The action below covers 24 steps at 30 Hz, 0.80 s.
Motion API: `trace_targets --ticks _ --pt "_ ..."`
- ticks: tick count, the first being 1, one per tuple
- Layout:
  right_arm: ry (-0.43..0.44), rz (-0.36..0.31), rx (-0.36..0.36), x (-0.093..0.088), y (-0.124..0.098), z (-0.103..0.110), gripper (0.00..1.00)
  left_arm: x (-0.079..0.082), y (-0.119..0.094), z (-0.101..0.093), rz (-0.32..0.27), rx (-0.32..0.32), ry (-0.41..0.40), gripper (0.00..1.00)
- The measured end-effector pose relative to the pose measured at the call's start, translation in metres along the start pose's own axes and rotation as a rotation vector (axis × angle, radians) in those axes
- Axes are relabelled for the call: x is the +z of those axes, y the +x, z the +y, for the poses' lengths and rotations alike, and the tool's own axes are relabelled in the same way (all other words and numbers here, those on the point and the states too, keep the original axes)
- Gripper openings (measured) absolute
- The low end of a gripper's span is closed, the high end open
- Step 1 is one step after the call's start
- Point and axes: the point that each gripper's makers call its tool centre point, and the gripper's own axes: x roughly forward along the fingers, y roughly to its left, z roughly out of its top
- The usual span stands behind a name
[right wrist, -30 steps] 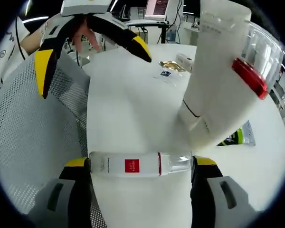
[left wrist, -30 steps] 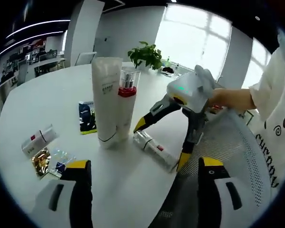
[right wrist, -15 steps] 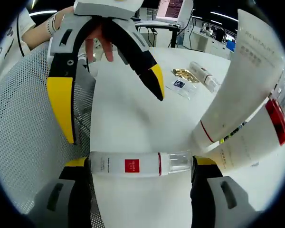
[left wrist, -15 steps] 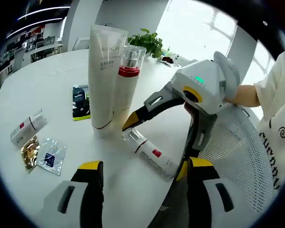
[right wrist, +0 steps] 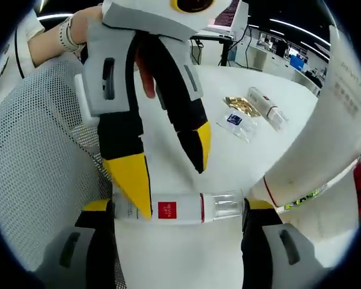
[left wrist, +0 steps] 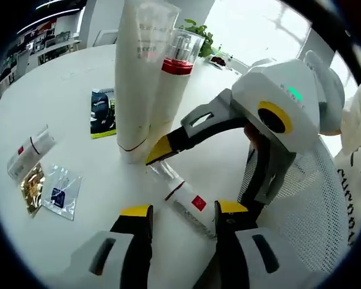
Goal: Arrange the skincare products in the storage area until every visible bottle or jar stands upright without overlapping.
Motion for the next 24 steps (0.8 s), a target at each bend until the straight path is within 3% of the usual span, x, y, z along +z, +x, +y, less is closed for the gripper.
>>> trace_targets --ticks 9,12,17,24 --pt "-0.007 -0.017 -0.002 0.014 0.010 0.003 0.87 -0.011 0.009 0.007 0.048 0.019 -0.034 0.34" --pt "-0.023 -0.045 -0.020 0.020 0.012 0.002 0.87 -0.012 0.008 0.015 0.051 0.060 -0.013 0.30" --pt "-0.068 -0.056 -0.045 0.025 0.009 0.002 0.86 -0.010 0.008 0.019 0.030 0.056 -0.053 0.29" --pt "-0.199 -0.082 -0.105 0.032 0.006 -0.001 0.86 -0.005 0.009 0.026 -0.018 0.045 -0.089 0.31"
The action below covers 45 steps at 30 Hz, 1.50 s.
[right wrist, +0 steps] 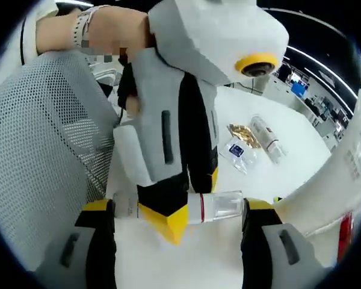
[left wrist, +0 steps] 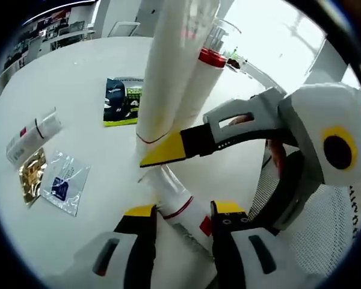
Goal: Arrange the skincare products in the storage area until every visible bottle or jar stands upright without overlapping.
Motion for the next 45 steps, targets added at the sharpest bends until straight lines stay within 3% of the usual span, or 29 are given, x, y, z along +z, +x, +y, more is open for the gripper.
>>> trace_targets --ticks 10,17,24,29,33,35,37,42,45 --pt "-0.150 0.005 -0.076 0.002 0.000 -0.009 0.85 0.009 0.003 0.006 -0.080 -0.024 -0.070 0.32" --pt "-0.151 0.004 -0.076 0.003 0.001 -0.008 0.85 0.007 0.001 0.007 -0.078 -0.035 -0.116 0.28" --pt "-0.209 0.022 -0.113 0.004 -0.003 -0.015 0.85 0.013 -0.002 0.009 -0.098 -0.027 -0.165 0.25" --pt "-0.216 0.017 -0.141 0.009 -0.016 -0.025 0.76 0.017 -0.013 0.011 -0.137 -0.013 -0.188 0.18" --pt "-0.188 0.007 -0.142 0.010 -0.026 -0.024 0.75 0.021 -0.022 0.014 -0.163 0.003 -0.173 0.17" --pt "-0.172 -0.004 -0.149 0.013 -0.034 -0.023 0.70 0.022 -0.025 0.018 -0.161 0.035 -0.117 0.17" --pt "-0.094 -0.029 -0.134 0.014 -0.043 -0.018 0.62 0.024 -0.029 0.015 -0.176 0.035 -0.092 0.17" --pt "0.084 -0.102 -0.097 0.016 -0.057 -0.004 0.51 0.028 -0.038 0.016 -0.196 0.053 -0.034 0.17" --pt "0.237 -0.153 -0.092 0.016 -0.066 -0.004 0.47 0.026 -0.045 0.011 -0.197 0.047 -0.007 0.17"
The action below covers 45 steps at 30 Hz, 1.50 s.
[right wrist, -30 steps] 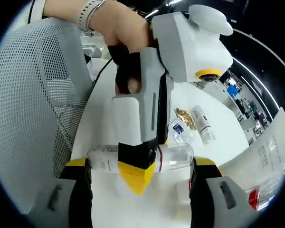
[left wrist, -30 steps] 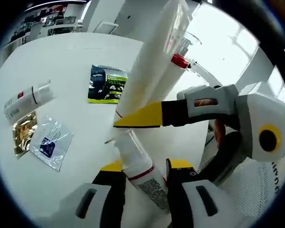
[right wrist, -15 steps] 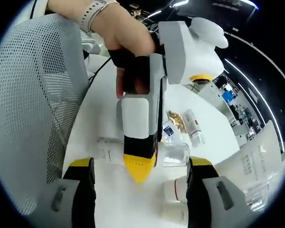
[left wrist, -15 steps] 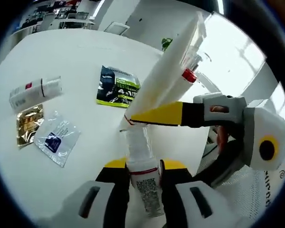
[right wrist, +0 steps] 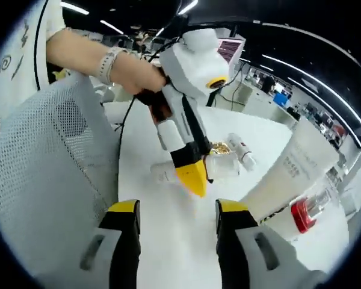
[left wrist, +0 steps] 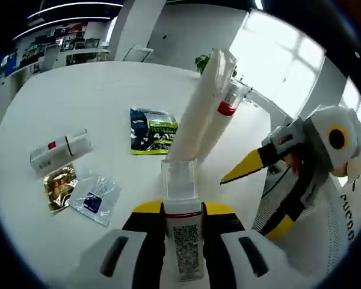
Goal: Arrange the skincare products in the storage area until every visible bottle or jar stands upright without overlapping.
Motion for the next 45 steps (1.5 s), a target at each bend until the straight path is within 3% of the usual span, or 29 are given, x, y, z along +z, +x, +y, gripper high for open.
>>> trace_targets --ticks 2,5,8,11,13,15,19,21,26,30,34,37,39,45 --pt "0.096 -0.047 -0.011 0.005 -0.006 -0.004 0.40 0.001 -0.002 -0.002 -0.007 -0.001 0.004 0.17" --pt "0.245 -0.115 -0.016 0.011 -0.015 -0.010 0.39 0.002 -0.003 -0.007 -0.016 -0.013 0.010 0.17" --pt "0.361 -0.217 -0.039 0.023 -0.026 -0.021 0.28 0.005 -0.004 -0.014 -0.025 -0.029 0.038 0.17" --pt "0.436 -0.257 -0.063 0.025 -0.031 -0.028 0.28 0.013 -0.005 -0.029 -0.054 -0.058 0.073 0.17" --pt "0.526 -0.330 -0.069 0.031 -0.035 -0.036 0.27 0.019 -0.006 -0.035 -0.071 -0.077 0.091 0.17" --pt "0.646 -0.418 -0.033 0.038 -0.040 -0.039 0.29 0.023 -0.005 -0.048 -0.086 -0.113 0.111 0.17" --pt "0.774 -0.508 0.019 0.040 -0.046 -0.044 0.28 0.029 -0.003 -0.066 -0.112 -0.177 0.138 0.17" --pt "0.798 -0.561 0.033 0.046 -0.052 -0.045 0.28 0.033 -0.001 -0.076 -0.135 -0.230 0.134 0.17" --pt "0.803 -0.619 0.042 0.053 -0.061 -0.048 0.31 0.045 -0.004 -0.093 -0.206 -0.351 0.127 0.17" --pt "0.777 -0.621 0.043 0.058 -0.060 -0.045 0.28 0.050 -0.009 -0.106 -0.242 -0.438 0.132 0.17" --pt "0.742 -0.620 0.053 0.063 -0.060 -0.039 0.22 0.051 -0.003 -0.104 -0.235 -0.430 0.147 0.17" --pt "0.690 -0.575 0.000 0.056 -0.059 -0.043 0.22 0.048 0.003 -0.103 -0.214 -0.411 0.180 0.17" --pt "0.646 -0.545 -0.036 0.053 -0.058 -0.045 0.22 0.046 0.011 -0.099 -0.202 -0.351 0.282 0.18" --pt "0.539 -0.470 -0.132 0.041 -0.054 -0.056 0.21 0.044 0.026 -0.093 -0.167 -0.259 0.389 0.21"
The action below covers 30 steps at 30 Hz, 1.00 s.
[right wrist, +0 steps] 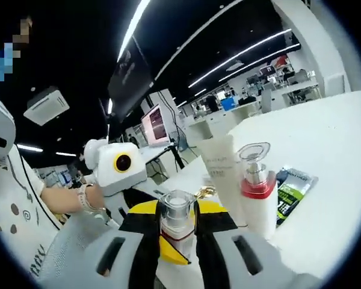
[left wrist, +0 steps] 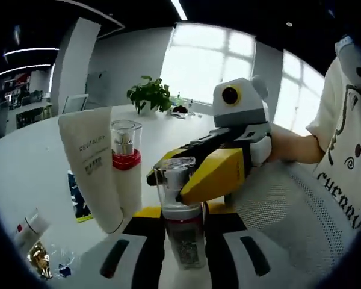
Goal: Arrange the skincare products in the storage area until every visible bottle or jar stands upright without overlapping.
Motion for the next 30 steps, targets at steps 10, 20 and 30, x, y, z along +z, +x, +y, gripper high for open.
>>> trace_targets --ticks 10,20,30 --pt "-0.174 0.059 -0.075 -0.007 0.000 -0.010 0.21 -0.017 0.015 0.007 0.090 0.051 0.060 0.20" --pt "-0.240 0.136 -0.140 -0.021 0.001 -0.022 0.21 -0.027 0.028 0.022 0.106 0.096 0.126 0.19" --pt "-0.263 0.198 -0.171 -0.032 0.003 -0.030 0.22 -0.038 0.037 0.029 0.122 0.097 0.121 0.20"
